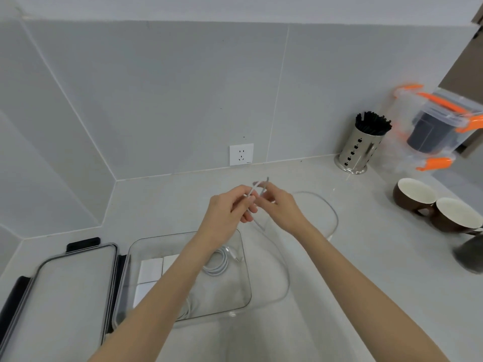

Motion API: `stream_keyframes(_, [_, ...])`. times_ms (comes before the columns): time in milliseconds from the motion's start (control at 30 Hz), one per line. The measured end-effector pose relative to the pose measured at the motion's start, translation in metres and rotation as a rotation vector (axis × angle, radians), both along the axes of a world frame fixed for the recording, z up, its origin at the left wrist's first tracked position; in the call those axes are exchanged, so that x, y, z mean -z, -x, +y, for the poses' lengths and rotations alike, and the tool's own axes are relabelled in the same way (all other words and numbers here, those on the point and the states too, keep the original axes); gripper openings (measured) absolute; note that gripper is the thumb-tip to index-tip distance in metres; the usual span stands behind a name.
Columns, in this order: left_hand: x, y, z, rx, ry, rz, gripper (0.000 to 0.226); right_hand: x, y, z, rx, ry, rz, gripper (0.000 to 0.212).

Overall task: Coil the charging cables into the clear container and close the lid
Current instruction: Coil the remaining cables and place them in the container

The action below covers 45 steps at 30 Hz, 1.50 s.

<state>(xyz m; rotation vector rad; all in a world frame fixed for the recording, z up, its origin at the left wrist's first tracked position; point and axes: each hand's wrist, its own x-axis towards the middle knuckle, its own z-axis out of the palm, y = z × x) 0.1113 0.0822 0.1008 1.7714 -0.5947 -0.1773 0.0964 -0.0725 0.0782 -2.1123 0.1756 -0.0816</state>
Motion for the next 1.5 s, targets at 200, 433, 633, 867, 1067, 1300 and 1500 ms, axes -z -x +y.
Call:
stream_keyframes(200, [-0.006, 0.001, 0.011, -0.048, 0.121, 0.282, 0.023, -0.023, -0.025, -0.011, 0.123, -0.047, -0.109, 0.023])
stream_keyframes(433, [0.004, -0.013, 0.002, -0.080, -0.065, 0.286, 0.047, -0.049, -0.018, -0.007, 0.104, -0.120, -0.209, 0.032])
stream_keyframes(633, [0.005, -0.025, -0.012, -0.073, -0.168, 0.196, 0.017, -0.050, -0.017, -0.009, 0.062, -0.189, -0.165, 0.035])
stream_keyframes(867, [0.011, -0.021, -0.006, -0.157, 0.075, 0.191, 0.012, -0.038, -0.025, -0.025, 0.233, -0.136, -0.133, 0.039])
stream_keyframes(1067, [0.019, -0.035, 0.014, -0.286, 0.184, 0.374, 0.025, -0.030, -0.025, -0.057, 0.500, 0.117, -0.241, 0.036])
stream_keyframes(1300, [0.030, -0.052, 0.030, -0.461, 0.234, 0.340, 0.003, -0.023, -0.027, -0.082, 0.632, 0.311, -0.179, 0.040])
stream_keyframes(1500, [0.035, -0.059, 0.046, -0.625, 0.421, 0.254, 0.021, -0.001, -0.024, -0.097, 0.595, 0.577, 0.155, 0.039])
